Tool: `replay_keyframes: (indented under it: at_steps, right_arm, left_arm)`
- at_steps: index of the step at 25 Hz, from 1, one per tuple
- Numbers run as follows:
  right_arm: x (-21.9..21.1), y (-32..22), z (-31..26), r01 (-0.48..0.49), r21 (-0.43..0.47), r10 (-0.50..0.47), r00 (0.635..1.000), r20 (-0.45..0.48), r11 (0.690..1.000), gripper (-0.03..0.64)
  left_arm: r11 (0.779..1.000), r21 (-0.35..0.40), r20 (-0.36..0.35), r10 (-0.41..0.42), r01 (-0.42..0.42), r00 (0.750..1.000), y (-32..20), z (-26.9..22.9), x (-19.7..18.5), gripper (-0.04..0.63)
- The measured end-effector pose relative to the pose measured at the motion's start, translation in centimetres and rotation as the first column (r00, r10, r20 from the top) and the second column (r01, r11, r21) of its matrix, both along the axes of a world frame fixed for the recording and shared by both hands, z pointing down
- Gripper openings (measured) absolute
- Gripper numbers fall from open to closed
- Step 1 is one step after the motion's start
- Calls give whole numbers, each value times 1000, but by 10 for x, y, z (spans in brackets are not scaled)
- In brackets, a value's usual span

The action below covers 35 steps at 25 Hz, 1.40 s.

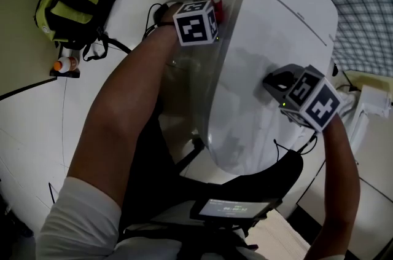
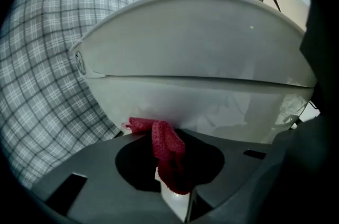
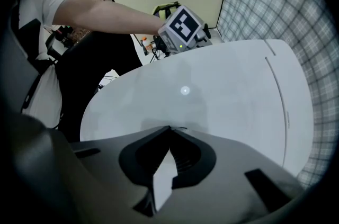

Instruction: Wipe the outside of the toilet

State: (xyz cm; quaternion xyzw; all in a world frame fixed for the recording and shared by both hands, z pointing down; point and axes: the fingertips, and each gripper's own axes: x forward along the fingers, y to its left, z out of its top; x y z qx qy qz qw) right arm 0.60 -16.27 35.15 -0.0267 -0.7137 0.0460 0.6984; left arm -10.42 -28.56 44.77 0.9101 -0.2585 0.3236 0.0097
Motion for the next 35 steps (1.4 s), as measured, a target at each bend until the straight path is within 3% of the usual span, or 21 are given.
replay_keyframes:
  at_steps: [12, 22, 30, 35]
  right_arm:
    - [2, -1, -2, -3, -5, 3, 999, -38, 1000, 9]
    - [-2, -3, 0, -53, 10, 53, 997, -49, 999, 9]
    - [1, -3, 2, -77, 28, 79, 993, -85, 997, 9]
    - [1, -6, 2, -86, 36, 89, 991, -97, 996, 9]
  left_arm:
    - [995, -44, 24, 89, -88, 996, 61, 9, 18, 71]
    - [978, -107, 49, 185, -179, 981, 118, 18, 31, 71]
    - [954, -153, 91, 274, -258, 957, 162, 26, 41, 71]
    - [928, -187, 77, 340, -322, 937, 192, 32, 48, 71]
